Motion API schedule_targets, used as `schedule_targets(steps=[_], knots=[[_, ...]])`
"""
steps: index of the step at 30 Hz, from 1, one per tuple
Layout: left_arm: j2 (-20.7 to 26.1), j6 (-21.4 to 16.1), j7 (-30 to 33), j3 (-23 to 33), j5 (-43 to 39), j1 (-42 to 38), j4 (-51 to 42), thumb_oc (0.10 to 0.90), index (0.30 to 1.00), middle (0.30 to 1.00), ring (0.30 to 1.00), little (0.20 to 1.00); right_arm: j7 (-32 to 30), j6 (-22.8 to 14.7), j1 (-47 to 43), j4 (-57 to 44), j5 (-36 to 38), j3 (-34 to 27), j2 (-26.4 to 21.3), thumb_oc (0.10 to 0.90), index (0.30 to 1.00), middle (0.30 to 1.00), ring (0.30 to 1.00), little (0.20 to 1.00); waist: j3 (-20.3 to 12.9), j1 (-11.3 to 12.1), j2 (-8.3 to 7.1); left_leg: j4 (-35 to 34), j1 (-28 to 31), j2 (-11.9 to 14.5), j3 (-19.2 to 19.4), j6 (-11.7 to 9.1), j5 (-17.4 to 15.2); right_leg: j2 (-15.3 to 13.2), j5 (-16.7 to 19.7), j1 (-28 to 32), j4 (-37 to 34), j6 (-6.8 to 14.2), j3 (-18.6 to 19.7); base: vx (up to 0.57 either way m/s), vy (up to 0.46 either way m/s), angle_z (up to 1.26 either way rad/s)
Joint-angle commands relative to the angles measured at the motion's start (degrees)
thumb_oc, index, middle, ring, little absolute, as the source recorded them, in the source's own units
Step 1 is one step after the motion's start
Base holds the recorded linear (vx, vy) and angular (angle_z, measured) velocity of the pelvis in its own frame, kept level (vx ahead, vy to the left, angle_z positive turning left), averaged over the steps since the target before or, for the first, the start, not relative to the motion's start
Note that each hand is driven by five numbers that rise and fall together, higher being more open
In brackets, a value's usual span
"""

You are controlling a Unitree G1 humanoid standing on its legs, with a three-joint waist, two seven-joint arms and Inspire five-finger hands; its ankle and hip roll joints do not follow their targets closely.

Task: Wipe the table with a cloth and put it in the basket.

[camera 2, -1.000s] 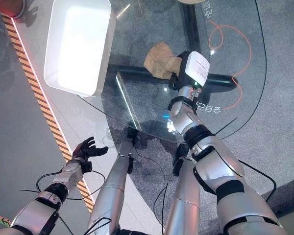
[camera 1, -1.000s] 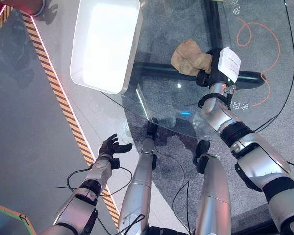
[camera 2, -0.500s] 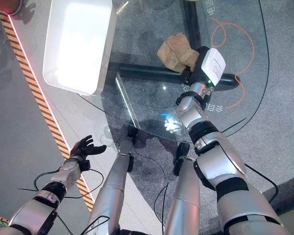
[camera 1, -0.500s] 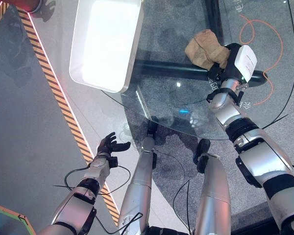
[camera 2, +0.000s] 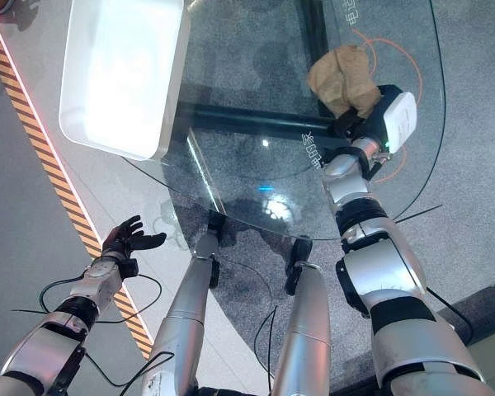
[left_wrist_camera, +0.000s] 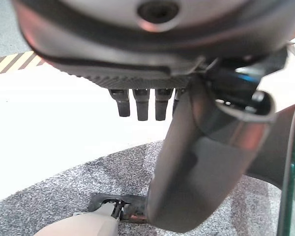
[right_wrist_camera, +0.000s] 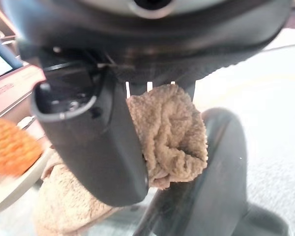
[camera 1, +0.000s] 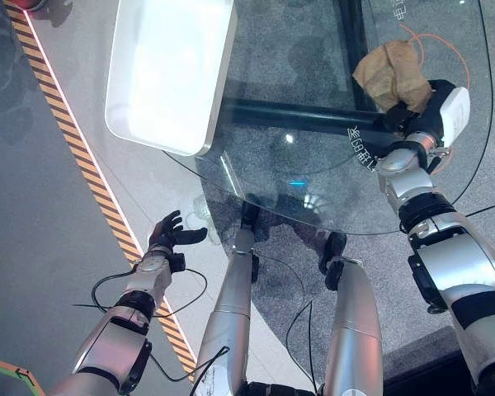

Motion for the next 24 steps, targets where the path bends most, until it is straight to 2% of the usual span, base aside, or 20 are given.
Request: schedule_targets(steps=[1, 14, 20, 24], knots=[[2.35, -0.28, -0.31, 3.53, -0.44, -1.21, 5.80, 0.800, 0.900, 0.900, 0.900, 0.900, -6.88, 3.57, 4.80, 8.91, 2.74, -3.00, -13.09, 0.100, 0.300, 0.300, 0.300, 0.200, -1.08, -1.79, 1.20, 5.37, 1.94, -2.49, 6.97, 6.21, -8.94, 5.75, 8.98, -0.24, -11.12, -1.47, -1.58, 0.00, 0.000, 0.00], [3.84, -0.44, -1.32, 4.18, -0.67, -2.86, 8.25, 0.800, 0.900, 0.900, 0.900, 0.900, -8.65, 1.36, 5.76, 10.39, 9.54, -5.04, -13.68, 0.100, 0.300, 0.300, 0.300, 0.200, -1.08, -2.23, 0.24, 4.41, 2.17, -2.17, 6.68, 5.81, -9.02, 6.26, 9.04, 0.25, -12.32, -1.17, -1.47, 0.00, -0.003, -0.01], [4.74, 0.31, -1.67, 4.31, -0.60, -3.70, 8.90, 0.800, 0.900, 0.900, 0.900, 0.900, -6.27, -1.05, 5.89, 10.18, 8.50, -5.32, -13.76, 0.100, 0.300, 0.300, 0.300, 0.200, -1.08, -2.47, -0.33, 4.23, 2.31, -2.00, 6.55, 5.75, -9.10, 6.44, 9.20, 0.48, -12.65, -1.04, -1.46, 0.00, 0.000, 0.00], [4.82, 0.54, -1.73, 3.74, -0.85, -4.48, 9.24, 0.800, 0.900, 0.900, 0.900, 0.900, -3.97, -2.84, 4.61, 8.76, 4.67, -3.39, -12.94, 0.100, 0.300, 0.300, 0.300, 0.200, -1.08, -2.52, -0.48, 4.19, 2.21, -2.01, 6.52, 5.67, -9.08, 6.55, 9.24, 0.47, -12.87, -1.06, -1.38, 0.00, 0.000, 0.00]])
